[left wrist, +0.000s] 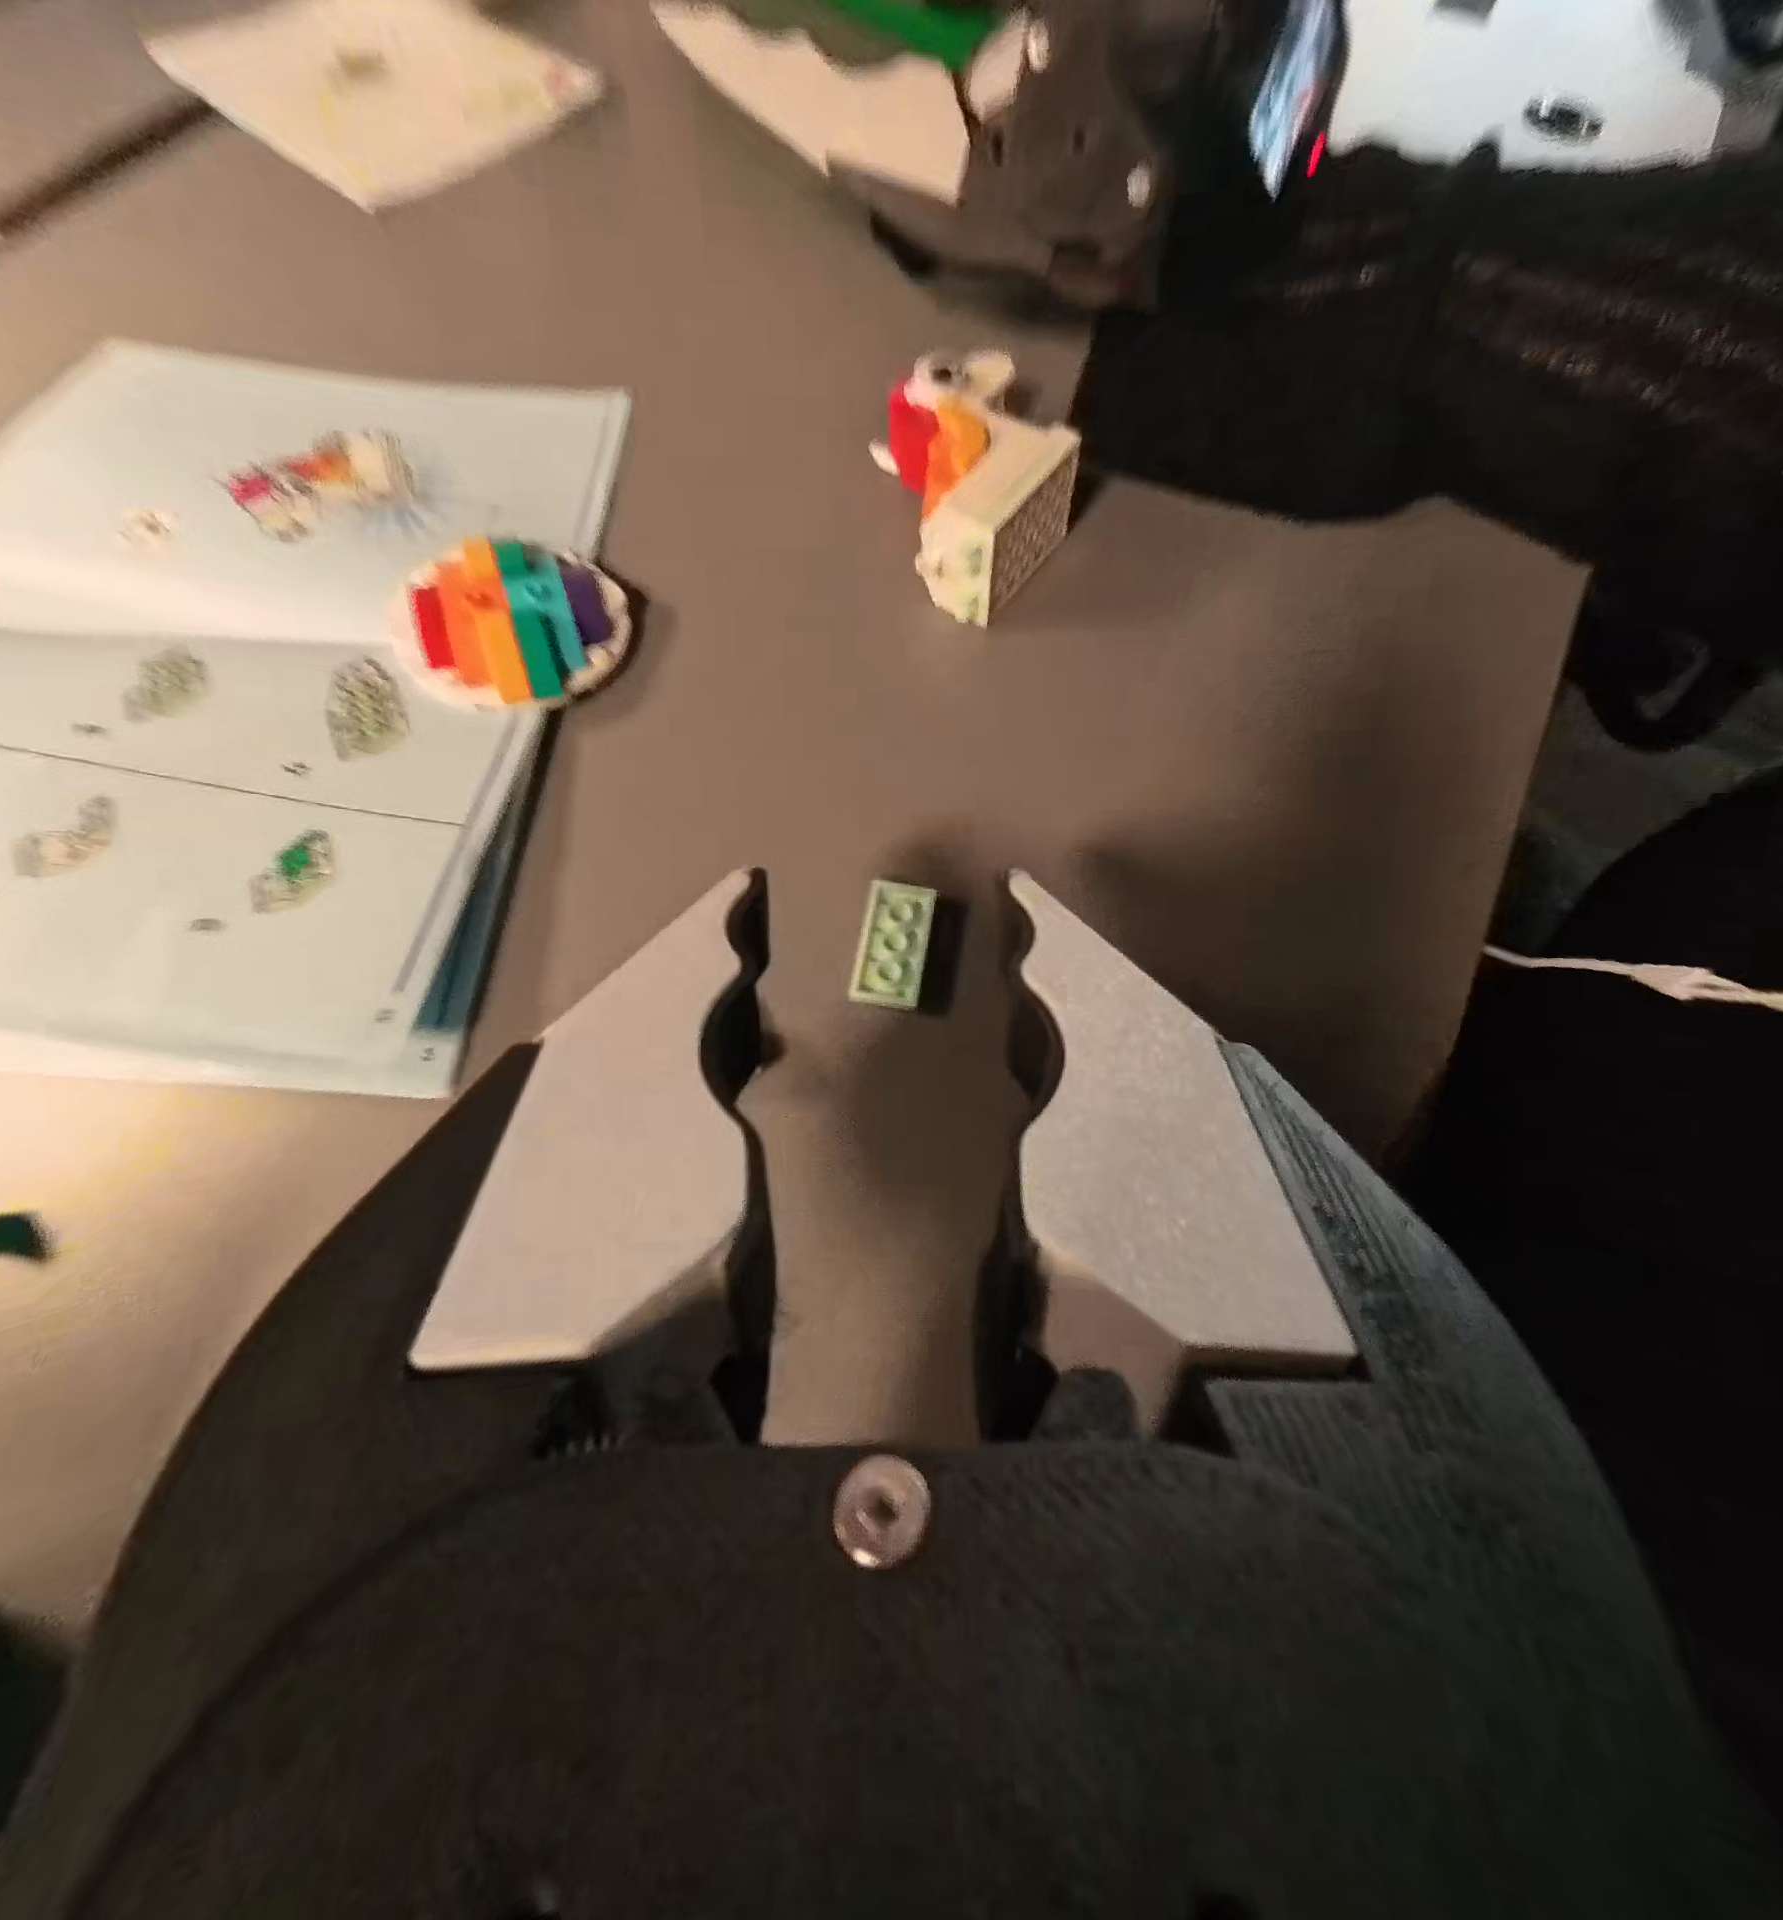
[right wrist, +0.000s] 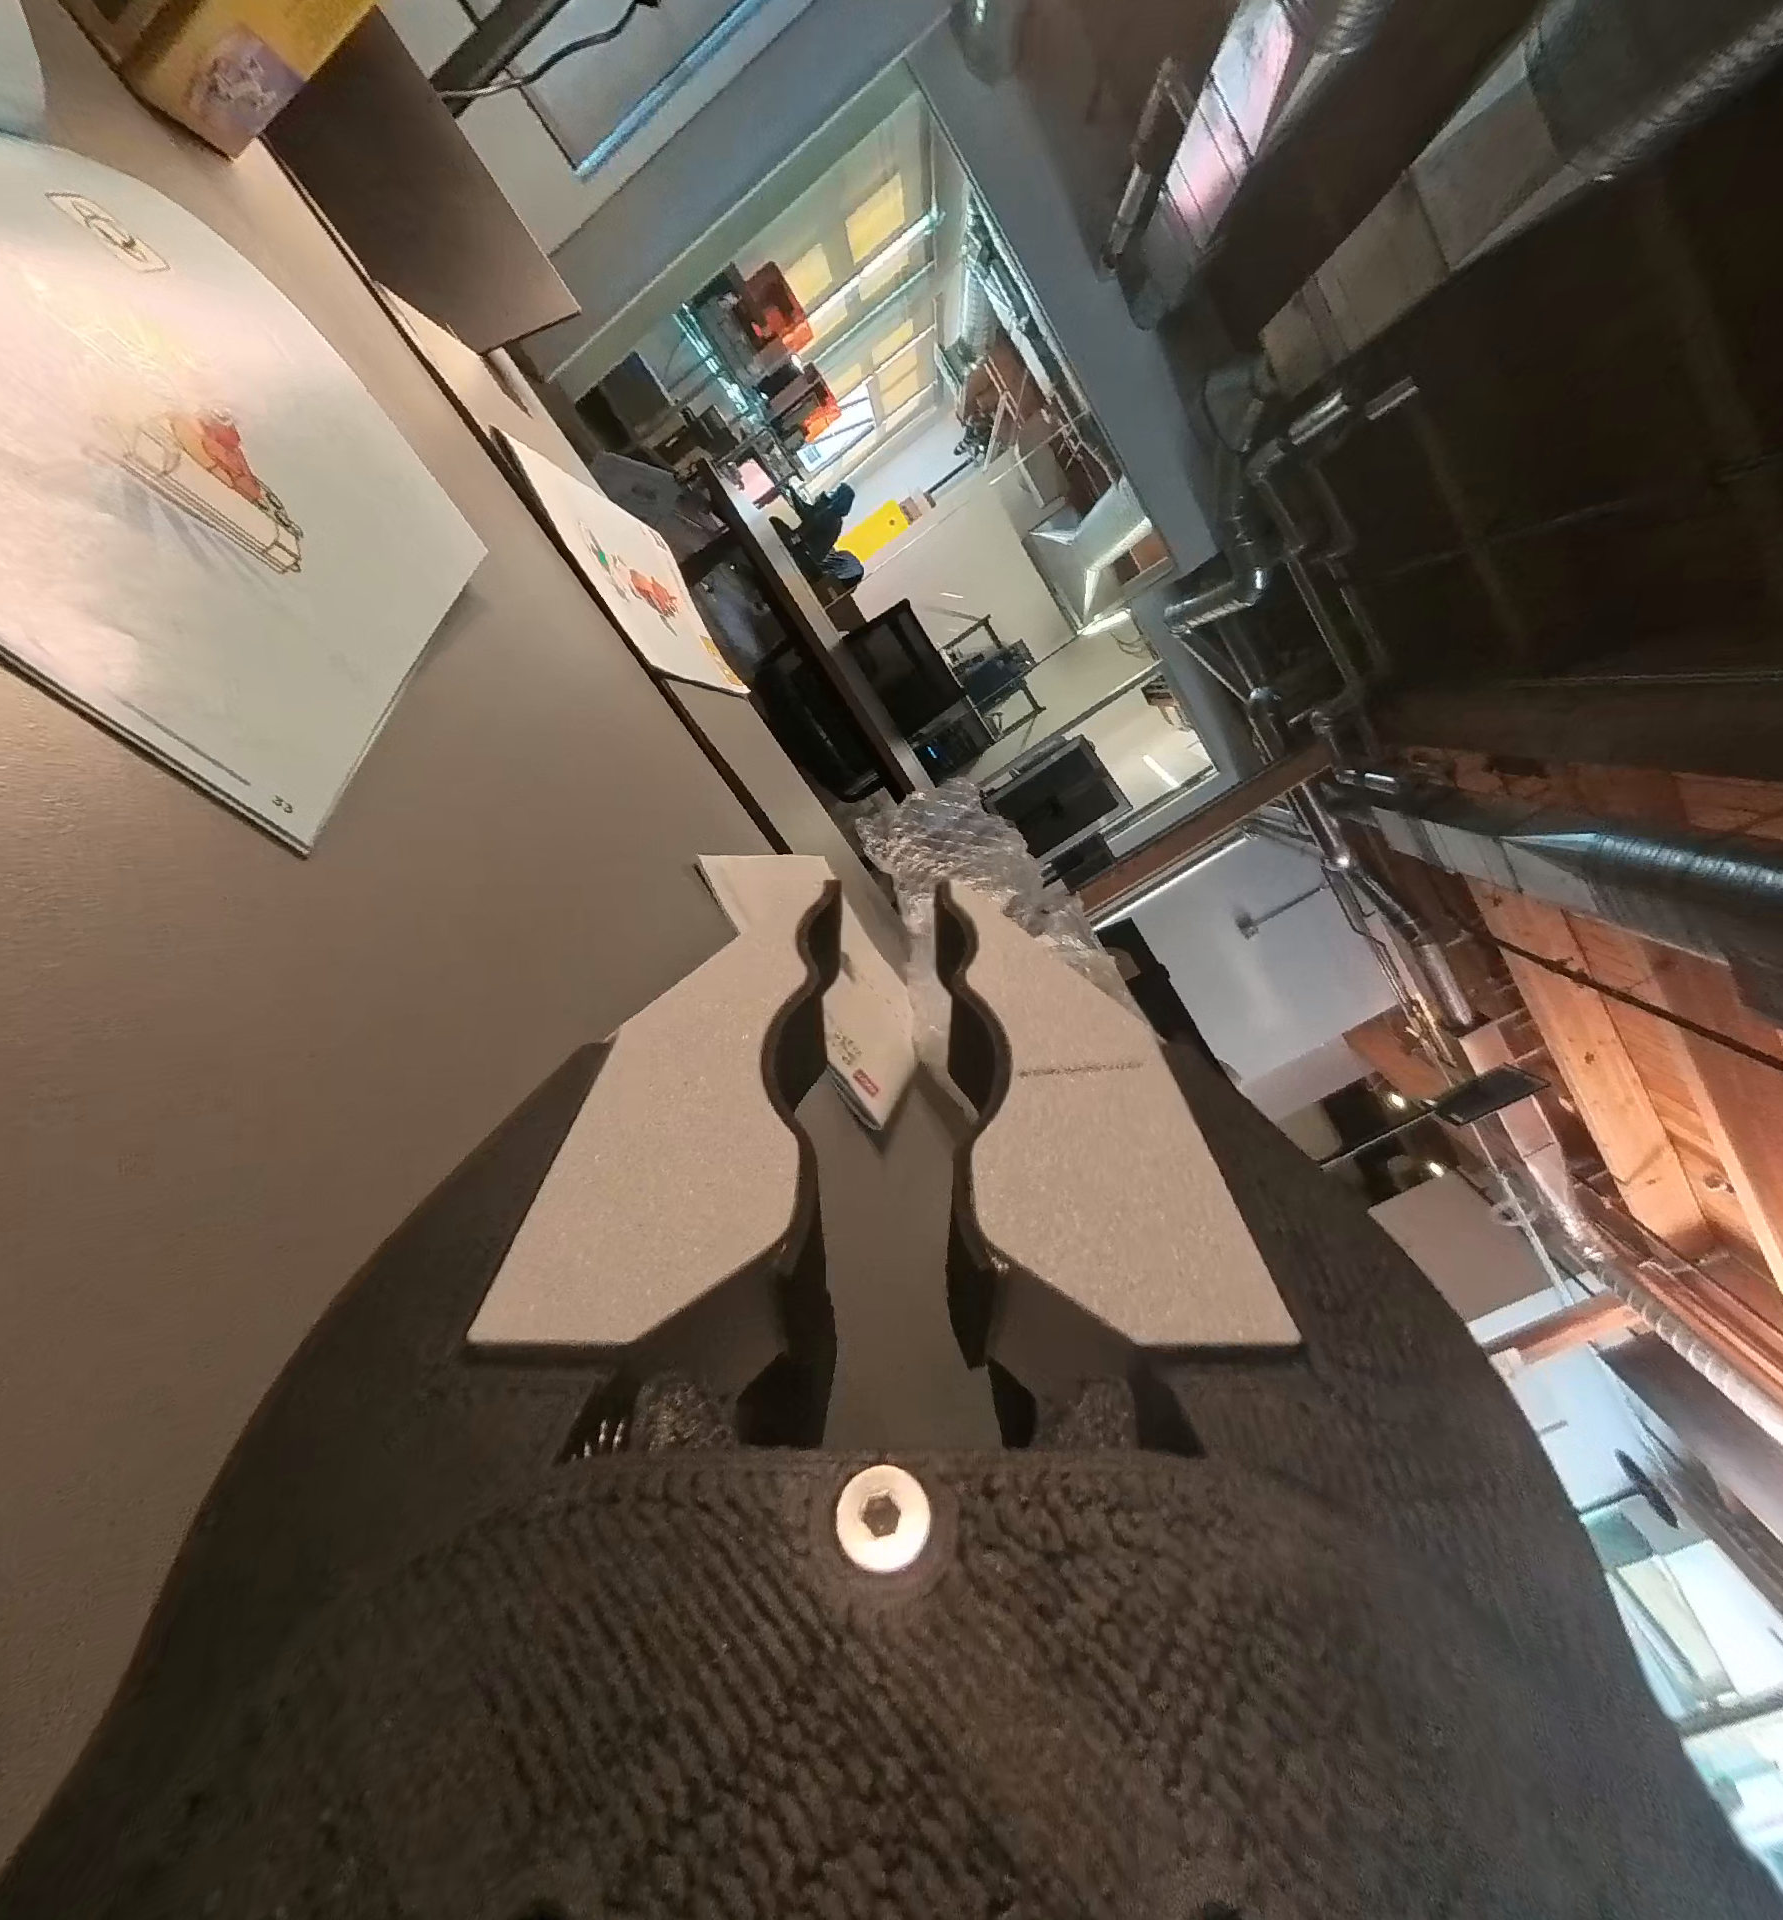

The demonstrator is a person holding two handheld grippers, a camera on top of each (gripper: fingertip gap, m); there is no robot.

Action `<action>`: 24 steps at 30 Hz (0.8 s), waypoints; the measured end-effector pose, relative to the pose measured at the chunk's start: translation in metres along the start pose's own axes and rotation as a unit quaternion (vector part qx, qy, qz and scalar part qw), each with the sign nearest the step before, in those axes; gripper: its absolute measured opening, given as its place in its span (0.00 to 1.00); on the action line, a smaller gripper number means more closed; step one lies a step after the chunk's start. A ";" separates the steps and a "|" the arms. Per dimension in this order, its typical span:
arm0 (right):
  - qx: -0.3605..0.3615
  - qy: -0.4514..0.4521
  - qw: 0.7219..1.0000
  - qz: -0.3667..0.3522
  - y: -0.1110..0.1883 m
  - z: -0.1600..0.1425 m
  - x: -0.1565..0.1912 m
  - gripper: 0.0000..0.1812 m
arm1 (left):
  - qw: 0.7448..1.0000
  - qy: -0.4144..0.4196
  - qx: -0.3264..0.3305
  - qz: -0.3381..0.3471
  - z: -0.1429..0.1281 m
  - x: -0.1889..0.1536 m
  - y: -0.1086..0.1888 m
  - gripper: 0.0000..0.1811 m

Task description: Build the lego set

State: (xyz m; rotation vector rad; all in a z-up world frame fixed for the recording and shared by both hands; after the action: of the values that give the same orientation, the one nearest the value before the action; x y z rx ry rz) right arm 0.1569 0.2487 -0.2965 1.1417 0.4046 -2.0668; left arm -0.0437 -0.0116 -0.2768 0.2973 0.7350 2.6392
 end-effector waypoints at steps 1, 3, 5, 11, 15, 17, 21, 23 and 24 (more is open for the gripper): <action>0.000 -0.002 1.000 -0.004 0.000 0.000 -0.001 0.09 | 1.000 0.001 -0.020 0.009 0.000 0.005 0.009 0.23; 0.000 -0.003 1.000 -0.009 0.001 0.000 -0.002 0.09 | 0.998 0.006 -0.056 0.035 0.000 0.020 0.033 0.24; 0.002 -0.003 1.000 -0.009 0.001 0.000 -0.001 0.10 | 0.992 0.003 -0.080 0.102 -0.001 0.045 0.065 0.24; 0.021 0.007 1.000 -0.014 -0.001 -0.002 0.000 0.10 | 0.937 0.032 -0.037 0.345 -0.010 0.142 0.150 0.23; 0.029 0.011 0.999 -0.014 -0.001 -0.002 0.001 0.10 | 0.927 0.038 0.078 0.364 -0.026 0.185 0.159 0.25; 0.032 0.013 0.999 -0.014 -0.001 -0.003 0.001 0.10 | 0.920 0.027 0.141 0.363 -0.033 0.204 0.157 0.26; 0.036 0.015 0.999 -0.015 0.000 -0.003 0.002 0.09 | 0.908 0.020 0.203 0.367 -0.043 0.235 0.153 0.27; 0.038 0.015 0.999 -0.015 0.000 -0.004 0.002 0.09 | 0.916 0.034 0.203 0.344 -0.047 0.243 0.149 0.27; 0.039 0.015 0.999 -0.015 0.000 -0.004 0.002 0.09 | 0.921 0.044 0.200 0.331 -0.048 0.246 0.146 0.27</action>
State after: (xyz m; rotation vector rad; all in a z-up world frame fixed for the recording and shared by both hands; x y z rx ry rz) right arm 0.1583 0.2506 -0.3001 1.2202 0.3596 -2.1105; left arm -0.3250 -0.0464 -0.2156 0.6391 1.4206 3.1100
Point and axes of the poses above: each gripper's, where its closed fingertips meet, y back along the fingers, z out of its top, x = y × z across the jaws, the point moved 9 cm from there along y, back along the fingers, and after that the axes turned 12 degrees about z, right-handed, at the moved point
